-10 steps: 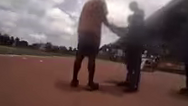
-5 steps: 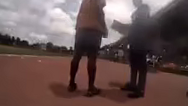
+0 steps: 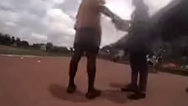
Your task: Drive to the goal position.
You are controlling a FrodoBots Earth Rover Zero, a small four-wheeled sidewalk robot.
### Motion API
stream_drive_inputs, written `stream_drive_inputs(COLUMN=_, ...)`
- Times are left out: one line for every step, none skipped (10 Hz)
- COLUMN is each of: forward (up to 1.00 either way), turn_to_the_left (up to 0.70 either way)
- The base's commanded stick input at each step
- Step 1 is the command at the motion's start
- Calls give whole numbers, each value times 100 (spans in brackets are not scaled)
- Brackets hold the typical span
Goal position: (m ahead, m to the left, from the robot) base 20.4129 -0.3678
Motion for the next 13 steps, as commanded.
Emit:
stream_drive_inputs(forward=-70, turn_to_the_left=0)
stream_drive_inputs(forward=-70, turn_to_the_left=0)
stream_drive_inputs(forward=-70, turn_to_the_left=0)
stream_drive_inputs(forward=-70, turn_to_the_left=0)
stream_drive_inputs(forward=-70, turn_to_the_left=0)
stream_drive_inputs(forward=-70, turn_to_the_left=0)
stream_drive_inputs(forward=-70, turn_to_the_left=0)
stream_drive_inputs(forward=-70, turn_to_the_left=0)
stream_drive_inputs(forward=-70, turn_to_the_left=0)
stream_drive_inputs(forward=-70, turn_to_the_left=0)
stream_drive_inputs(forward=-70, turn_to_the_left=0)
stream_drive_inputs(forward=-70, turn_to_the_left=0)
stream_drive_inputs(forward=-70, turn_to_the_left=0)
